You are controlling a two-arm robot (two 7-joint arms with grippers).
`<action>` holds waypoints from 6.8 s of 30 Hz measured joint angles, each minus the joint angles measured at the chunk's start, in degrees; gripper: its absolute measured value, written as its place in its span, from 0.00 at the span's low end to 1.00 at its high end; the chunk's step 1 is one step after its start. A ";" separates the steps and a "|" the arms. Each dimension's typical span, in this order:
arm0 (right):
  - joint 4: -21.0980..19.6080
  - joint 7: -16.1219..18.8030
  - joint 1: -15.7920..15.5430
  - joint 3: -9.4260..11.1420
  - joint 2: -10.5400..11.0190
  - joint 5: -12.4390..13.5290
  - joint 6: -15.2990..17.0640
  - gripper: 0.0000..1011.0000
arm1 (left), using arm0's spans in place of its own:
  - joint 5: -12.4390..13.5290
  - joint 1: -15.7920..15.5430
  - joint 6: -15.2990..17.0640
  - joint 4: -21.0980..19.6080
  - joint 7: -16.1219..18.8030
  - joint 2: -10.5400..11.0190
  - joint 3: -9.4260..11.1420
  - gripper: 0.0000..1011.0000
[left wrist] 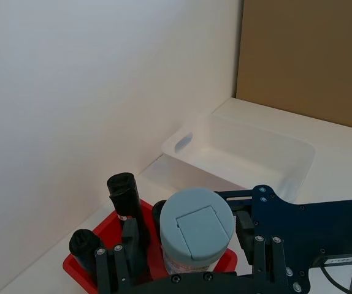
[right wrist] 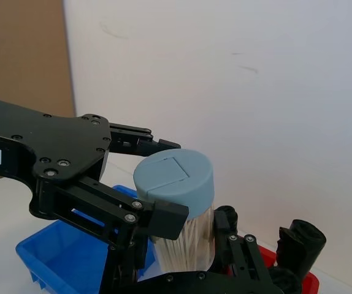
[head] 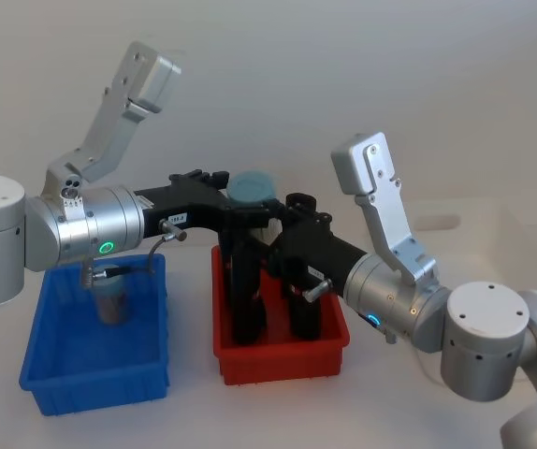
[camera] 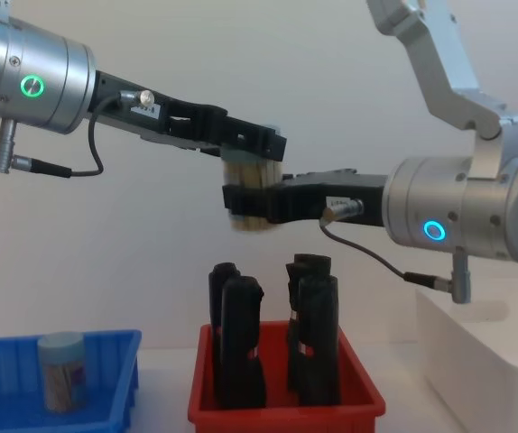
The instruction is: Pick the cotton swabs from the blue box and place them into the white box.
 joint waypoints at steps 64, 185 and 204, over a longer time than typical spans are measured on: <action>-11.25 -27.49 -14.38 9.51 12.15 8.07 -3.13 0.64 | -0.01 0.00 -0.03 0.00 0.01 0.00 0.00 0.99; -10.49 -18.48 -19.32 9.62 13.70 8.47 -11.22 0.99 | 3.73 11.04 -20.16 -2.41 18.39 0.76 4.73 0.99; -17.33 -17.39 -24.00 8.91 15.11 8.99 -12.34 0.99 | 6.32 18.63 -33.96 -4.10 31.02 1.27 8.03 0.99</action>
